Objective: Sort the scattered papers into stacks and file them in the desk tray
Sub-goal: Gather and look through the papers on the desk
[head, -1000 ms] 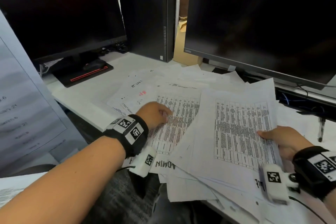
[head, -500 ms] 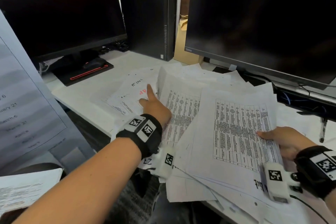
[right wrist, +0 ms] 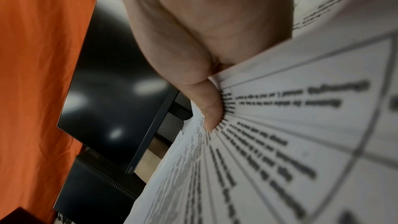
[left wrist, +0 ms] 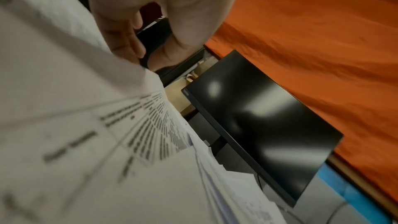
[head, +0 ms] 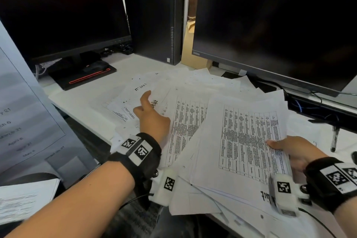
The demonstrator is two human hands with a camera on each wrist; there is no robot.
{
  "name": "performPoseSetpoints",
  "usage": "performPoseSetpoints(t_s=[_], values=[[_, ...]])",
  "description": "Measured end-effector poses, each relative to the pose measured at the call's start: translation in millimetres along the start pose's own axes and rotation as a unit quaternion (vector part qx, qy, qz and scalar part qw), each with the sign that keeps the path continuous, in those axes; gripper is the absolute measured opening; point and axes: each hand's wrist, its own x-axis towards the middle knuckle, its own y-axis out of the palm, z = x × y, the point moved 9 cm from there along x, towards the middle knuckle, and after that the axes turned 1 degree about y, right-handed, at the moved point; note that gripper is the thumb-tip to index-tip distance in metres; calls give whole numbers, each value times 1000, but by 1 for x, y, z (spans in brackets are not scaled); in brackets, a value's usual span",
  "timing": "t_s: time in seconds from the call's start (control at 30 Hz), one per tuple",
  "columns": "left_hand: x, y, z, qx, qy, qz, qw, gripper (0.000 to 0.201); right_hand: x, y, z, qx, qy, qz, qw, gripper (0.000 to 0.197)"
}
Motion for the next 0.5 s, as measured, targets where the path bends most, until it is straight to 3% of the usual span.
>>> performPoseSetpoints(t_s=[0.07, 0.13, 0.17, 0.2, 0.33, 0.5], values=[[0, 13, 1, 129, -23, 69, 989, 70, 2, 0, 0, 3, -4, -2, 1000, 19], [0, 27, 11, 310, -66, 157, 935, 65, 3, -1, 1, 7, -8, -4, 1000, 20], [-1, 30, 16, 363, -87, 185, 909, 65, 3, -1, 1, 7, -7, -6, 1000, 19], [1, 33, 17, 374, -98, 202, 900, 63, 3, -2, 0, 4, -7, -6, 1000, 17], [5, 50, 10, 249, -105, 240, 933, 43, 3, 0, 0, -2, -1, -4, 1000, 12], [0, 50, 4, 147, -127, 192, 962, 57, 4, -2, 0, -3, -2, -8, 1000, 14]])
